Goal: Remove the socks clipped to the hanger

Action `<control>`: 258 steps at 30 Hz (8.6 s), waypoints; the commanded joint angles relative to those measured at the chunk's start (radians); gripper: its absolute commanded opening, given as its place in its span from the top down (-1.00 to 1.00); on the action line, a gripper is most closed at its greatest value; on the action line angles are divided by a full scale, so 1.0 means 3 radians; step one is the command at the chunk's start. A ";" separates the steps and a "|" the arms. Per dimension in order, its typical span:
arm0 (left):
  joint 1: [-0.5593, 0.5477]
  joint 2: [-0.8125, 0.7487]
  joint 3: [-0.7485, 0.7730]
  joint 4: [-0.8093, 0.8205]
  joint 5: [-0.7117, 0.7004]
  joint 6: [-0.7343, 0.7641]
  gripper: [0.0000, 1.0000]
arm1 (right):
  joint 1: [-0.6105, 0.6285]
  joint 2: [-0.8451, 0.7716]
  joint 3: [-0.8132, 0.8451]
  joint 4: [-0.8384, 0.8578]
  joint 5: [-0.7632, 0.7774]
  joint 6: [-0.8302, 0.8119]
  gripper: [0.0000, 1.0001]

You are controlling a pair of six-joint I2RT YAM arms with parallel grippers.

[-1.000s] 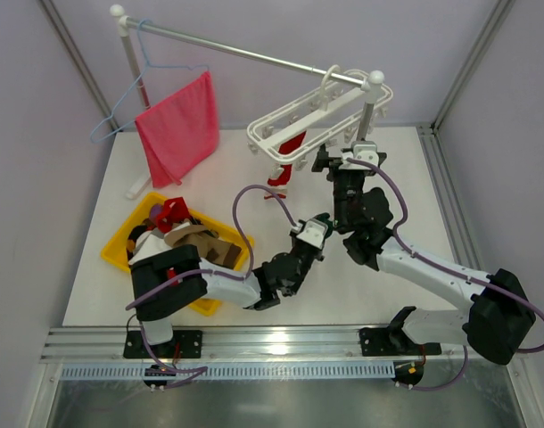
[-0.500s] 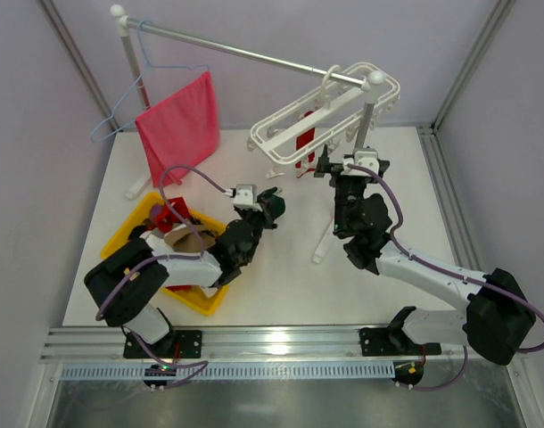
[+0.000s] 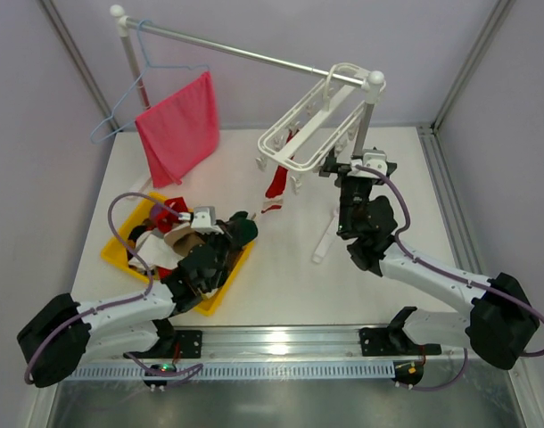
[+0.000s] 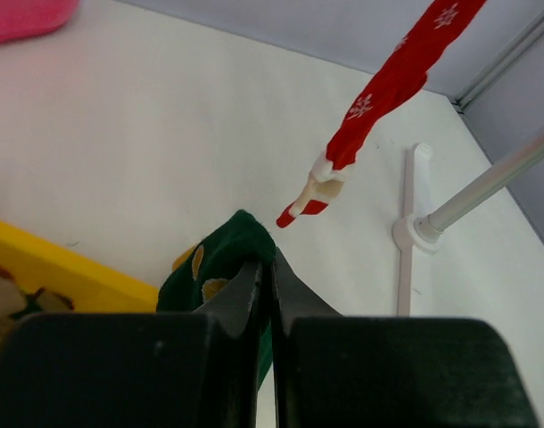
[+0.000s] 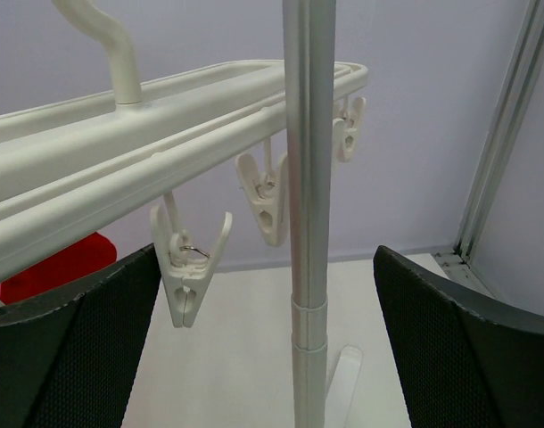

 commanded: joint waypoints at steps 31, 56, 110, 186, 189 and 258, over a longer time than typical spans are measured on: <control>-0.0066 -0.2204 0.0003 -0.3718 -0.1313 -0.1135 1.00 | -0.0361 -0.0209 -0.0031 -0.0299 -0.0265 0.0803 -0.99; -0.0066 -0.1663 0.0264 -0.3836 -0.1559 -0.1324 -0.99 | -0.0437 -0.0235 -0.0046 -0.0371 -0.0301 0.0880 -0.99; 0.0542 0.1886 0.1604 0.0827 0.1718 -0.0015 -0.99 | -0.1117 -0.0818 -0.0445 -0.0570 -0.0096 0.1161 -0.99; -0.0813 0.0245 0.0510 0.0562 -0.0510 0.1355 1.00 | -0.0100 -0.1437 0.0107 -0.1092 -0.0316 0.0369 -0.99; -0.0823 0.0036 0.0417 0.0475 -0.0612 0.1370 1.00 | -0.0095 -0.1498 0.0092 -0.1076 -0.0331 0.0374 -1.00; -0.0833 -0.0256 0.0269 0.0388 -0.0705 0.1508 1.00 | -0.0606 0.0869 0.2760 -0.2605 -0.1809 0.1120 0.60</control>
